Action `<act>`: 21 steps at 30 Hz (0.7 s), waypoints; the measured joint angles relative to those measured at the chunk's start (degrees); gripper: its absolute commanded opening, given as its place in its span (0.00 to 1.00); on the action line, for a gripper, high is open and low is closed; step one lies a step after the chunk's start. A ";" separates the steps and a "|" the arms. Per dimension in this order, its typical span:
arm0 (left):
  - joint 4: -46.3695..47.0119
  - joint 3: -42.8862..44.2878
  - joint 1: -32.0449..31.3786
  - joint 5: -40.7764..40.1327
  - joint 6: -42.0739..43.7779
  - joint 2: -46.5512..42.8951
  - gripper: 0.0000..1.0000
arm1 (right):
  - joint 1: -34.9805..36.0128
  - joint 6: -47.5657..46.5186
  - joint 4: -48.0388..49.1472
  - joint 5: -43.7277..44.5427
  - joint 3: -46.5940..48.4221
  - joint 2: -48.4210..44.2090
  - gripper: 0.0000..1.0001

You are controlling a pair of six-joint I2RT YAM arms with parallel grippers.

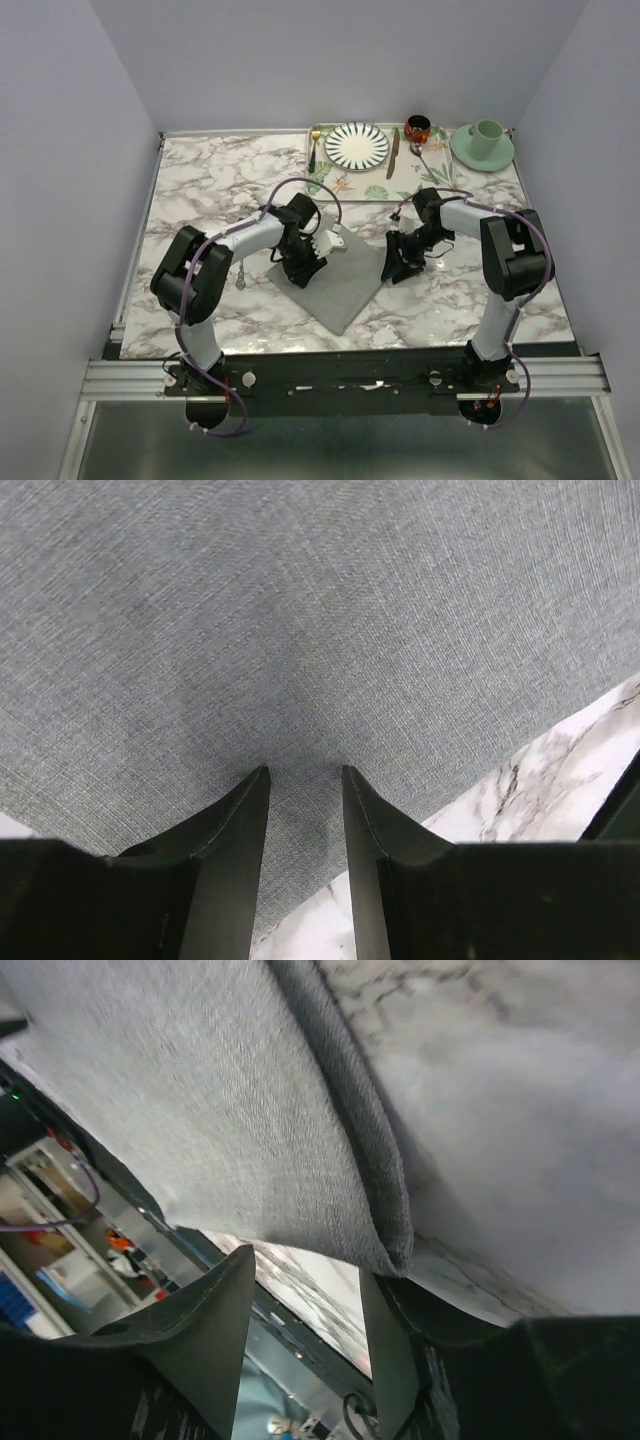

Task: Fold the napkin into a case and place the utensils inside
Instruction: Rotate the lower triangle-folded napkin at the center of the board.

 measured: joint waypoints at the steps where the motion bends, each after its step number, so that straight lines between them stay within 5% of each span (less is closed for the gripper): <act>1: 0.33 -0.39 -0.63 -0.39 0.09 -0.26 0.43 | -0.33 0.35 -0.74 -0.26 1.01 1.09 0.54; 14: -0.11 -2.82 -11.72 3.58 -6.80 -1.77 0.48 | -1.95 -3.76 -2.89 0.85 14.53 8.02 0.53; 21: -2.10 -0.59 -3.89 9.05 -9.81 -1.79 0.51 | -3.56 -10.01 -5.86 4.26 17.57 8.02 0.54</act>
